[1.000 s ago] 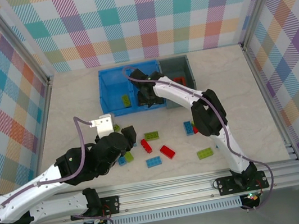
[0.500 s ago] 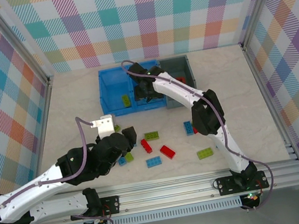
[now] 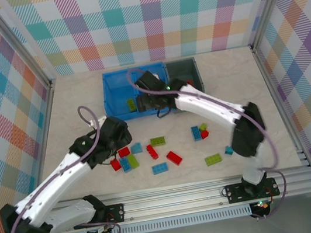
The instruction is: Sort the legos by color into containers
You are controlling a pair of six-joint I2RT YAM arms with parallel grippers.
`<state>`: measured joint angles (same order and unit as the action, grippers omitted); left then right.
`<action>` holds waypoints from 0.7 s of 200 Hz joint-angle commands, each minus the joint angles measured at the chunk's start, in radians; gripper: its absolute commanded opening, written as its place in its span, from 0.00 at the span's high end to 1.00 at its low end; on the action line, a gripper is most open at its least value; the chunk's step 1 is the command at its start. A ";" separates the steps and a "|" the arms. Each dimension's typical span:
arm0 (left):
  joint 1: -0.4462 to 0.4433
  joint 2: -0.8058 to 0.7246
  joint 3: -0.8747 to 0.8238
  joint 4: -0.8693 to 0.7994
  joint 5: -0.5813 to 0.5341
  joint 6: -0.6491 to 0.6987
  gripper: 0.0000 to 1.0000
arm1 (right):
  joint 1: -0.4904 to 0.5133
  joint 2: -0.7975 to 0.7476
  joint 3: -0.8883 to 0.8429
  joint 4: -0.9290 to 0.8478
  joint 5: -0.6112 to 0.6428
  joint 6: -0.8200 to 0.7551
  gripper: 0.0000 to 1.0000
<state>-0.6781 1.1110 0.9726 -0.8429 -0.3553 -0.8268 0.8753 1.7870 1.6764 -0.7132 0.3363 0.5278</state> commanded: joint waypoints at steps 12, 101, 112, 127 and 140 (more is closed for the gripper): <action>0.159 0.164 -0.059 0.179 0.233 0.066 0.21 | 0.145 -0.270 -0.439 0.433 -0.053 -0.100 0.16; 0.299 0.539 0.048 0.342 0.200 0.094 0.20 | 0.333 -0.577 -0.824 0.520 -0.050 -0.012 0.13; 0.305 0.550 0.054 0.361 0.193 0.103 0.21 | 0.335 -0.589 -0.829 0.512 -0.048 -0.008 0.13; 0.311 0.570 0.069 0.369 0.184 0.112 0.23 | 0.335 -0.595 -0.833 0.502 -0.042 -0.005 0.13; 0.314 0.598 0.087 0.352 0.160 0.121 0.30 | 0.335 -0.594 -0.833 0.496 -0.040 -0.001 0.13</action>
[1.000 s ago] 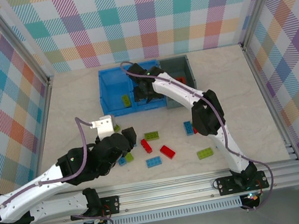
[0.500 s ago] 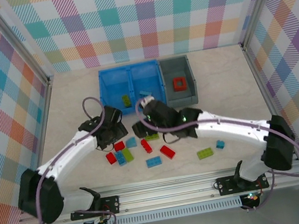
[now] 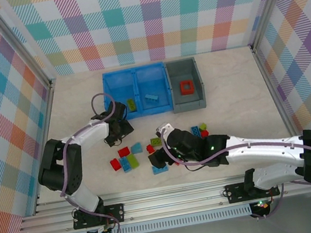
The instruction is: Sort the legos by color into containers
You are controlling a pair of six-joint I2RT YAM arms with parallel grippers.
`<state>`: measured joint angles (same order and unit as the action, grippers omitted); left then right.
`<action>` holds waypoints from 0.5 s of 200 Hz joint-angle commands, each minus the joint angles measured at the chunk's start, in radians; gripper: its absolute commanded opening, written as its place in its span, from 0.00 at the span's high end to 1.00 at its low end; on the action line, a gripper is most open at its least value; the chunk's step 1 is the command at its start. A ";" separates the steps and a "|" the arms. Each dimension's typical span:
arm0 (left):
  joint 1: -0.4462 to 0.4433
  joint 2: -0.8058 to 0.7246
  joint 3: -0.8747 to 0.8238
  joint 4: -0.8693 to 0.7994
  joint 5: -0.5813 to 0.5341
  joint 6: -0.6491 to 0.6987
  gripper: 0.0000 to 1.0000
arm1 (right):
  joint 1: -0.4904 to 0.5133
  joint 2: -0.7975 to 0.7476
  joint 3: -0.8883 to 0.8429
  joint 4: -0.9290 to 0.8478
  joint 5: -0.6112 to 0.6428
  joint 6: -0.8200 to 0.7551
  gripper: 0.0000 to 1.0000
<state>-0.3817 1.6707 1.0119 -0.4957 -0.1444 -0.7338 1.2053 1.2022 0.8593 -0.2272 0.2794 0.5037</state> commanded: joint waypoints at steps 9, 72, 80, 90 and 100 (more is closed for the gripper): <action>0.020 0.054 0.050 0.001 -0.059 0.031 0.34 | 0.005 -0.009 -0.014 0.011 0.014 0.023 0.13; 0.029 0.112 0.060 0.020 -0.078 0.044 0.56 | 0.005 -0.007 -0.004 -0.003 0.027 0.026 0.14; 0.029 0.108 0.055 0.026 -0.080 0.046 0.64 | 0.006 -0.007 -0.003 -0.005 0.028 0.029 0.14; 0.027 0.091 0.046 0.028 -0.079 0.045 0.75 | 0.005 -0.009 -0.005 -0.005 0.030 0.033 0.15; 0.023 0.060 0.033 0.028 -0.080 0.041 0.83 | 0.005 -0.011 -0.006 -0.005 0.034 0.036 0.15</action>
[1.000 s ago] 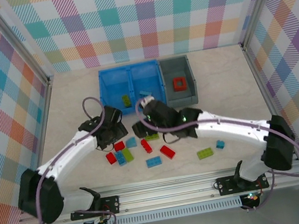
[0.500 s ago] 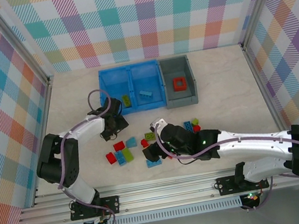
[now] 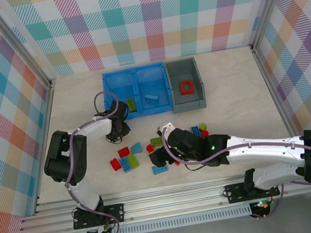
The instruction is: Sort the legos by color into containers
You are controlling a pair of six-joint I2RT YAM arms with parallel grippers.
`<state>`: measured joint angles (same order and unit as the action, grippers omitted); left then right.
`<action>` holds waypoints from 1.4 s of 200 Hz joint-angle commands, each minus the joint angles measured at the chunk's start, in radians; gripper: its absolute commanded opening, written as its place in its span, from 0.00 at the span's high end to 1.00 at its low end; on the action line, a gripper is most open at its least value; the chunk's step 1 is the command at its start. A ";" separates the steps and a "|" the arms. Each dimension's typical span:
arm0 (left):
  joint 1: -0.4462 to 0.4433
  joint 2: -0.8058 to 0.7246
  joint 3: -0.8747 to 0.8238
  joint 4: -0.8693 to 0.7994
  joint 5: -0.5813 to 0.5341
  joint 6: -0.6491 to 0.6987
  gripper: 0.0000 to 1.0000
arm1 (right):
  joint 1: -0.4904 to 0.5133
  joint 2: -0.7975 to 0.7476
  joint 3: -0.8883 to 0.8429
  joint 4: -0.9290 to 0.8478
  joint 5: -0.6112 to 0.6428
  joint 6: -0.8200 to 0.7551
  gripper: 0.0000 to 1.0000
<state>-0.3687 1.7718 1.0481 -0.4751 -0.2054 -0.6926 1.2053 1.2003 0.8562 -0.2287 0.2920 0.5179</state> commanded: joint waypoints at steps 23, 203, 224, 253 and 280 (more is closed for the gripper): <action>-0.029 -0.163 -0.003 -0.056 -0.041 0.001 0.86 | 0.005 -0.020 -0.003 -0.012 0.048 0.027 0.15; 0.028 0.226 0.637 -0.306 -0.032 0.183 0.46 | -0.176 -0.148 -0.003 -0.417 0.327 0.377 0.17; 0.019 0.163 0.620 -0.291 -0.015 0.177 0.41 | -0.282 -0.142 -0.025 -0.522 0.259 0.438 0.17; -0.013 0.055 0.588 -0.275 -0.004 0.170 0.41 | -0.449 -0.114 -0.047 -0.570 0.113 0.473 0.21; -0.117 -0.127 0.434 -0.148 0.043 0.194 0.41 | -0.607 -0.044 -0.064 -0.473 -0.076 0.477 0.23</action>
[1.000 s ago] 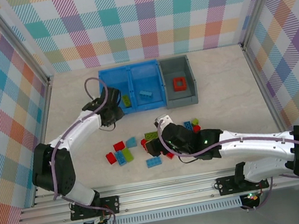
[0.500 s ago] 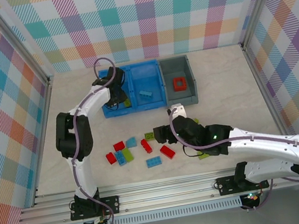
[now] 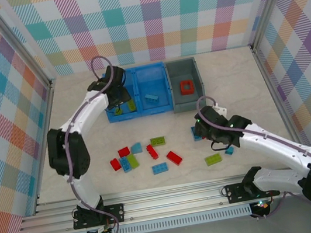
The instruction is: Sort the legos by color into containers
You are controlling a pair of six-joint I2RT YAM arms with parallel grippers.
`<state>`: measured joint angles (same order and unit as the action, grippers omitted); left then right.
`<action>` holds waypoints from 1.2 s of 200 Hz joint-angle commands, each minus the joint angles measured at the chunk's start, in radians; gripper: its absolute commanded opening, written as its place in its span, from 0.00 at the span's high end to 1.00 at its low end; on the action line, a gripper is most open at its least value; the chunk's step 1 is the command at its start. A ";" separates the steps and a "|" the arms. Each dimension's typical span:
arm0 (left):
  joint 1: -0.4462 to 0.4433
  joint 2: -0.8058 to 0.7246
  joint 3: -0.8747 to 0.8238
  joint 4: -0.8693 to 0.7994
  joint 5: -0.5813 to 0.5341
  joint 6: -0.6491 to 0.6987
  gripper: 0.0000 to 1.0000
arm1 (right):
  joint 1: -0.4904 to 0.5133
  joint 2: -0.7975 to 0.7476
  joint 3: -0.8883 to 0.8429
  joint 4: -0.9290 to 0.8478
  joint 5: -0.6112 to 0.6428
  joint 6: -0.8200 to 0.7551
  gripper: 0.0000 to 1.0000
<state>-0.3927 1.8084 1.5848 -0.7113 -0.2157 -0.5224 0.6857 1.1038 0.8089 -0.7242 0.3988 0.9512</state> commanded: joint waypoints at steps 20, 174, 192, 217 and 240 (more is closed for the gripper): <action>-0.211 -0.304 -0.259 0.199 0.086 0.048 0.40 | -0.142 0.121 -0.026 0.107 -0.251 0.067 0.25; -0.578 -0.628 -0.576 0.355 0.056 -0.041 0.41 | -0.283 0.312 -0.133 0.314 -0.367 0.172 0.50; -0.584 -0.629 -0.573 0.364 0.064 -0.038 0.41 | -0.288 0.331 -0.131 0.321 -0.366 0.161 0.52; -0.591 -0.629 -0.571 0.362 0.062 -0.039 0.41 | -0.290 0.337 -0.138 0.319 -0.361 0.161 0.62; -0.592 -0.629 -0.572 0.360 0.057 -0.042 0.41 | -0.290 0.322 -0.146 0.310 -0.346 0.150 0.64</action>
<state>-0.9741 1.2026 1.0176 -0.3813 -0.1570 -0.5606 0.3992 1.4300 0.6853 -0.4110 0.0402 1.1095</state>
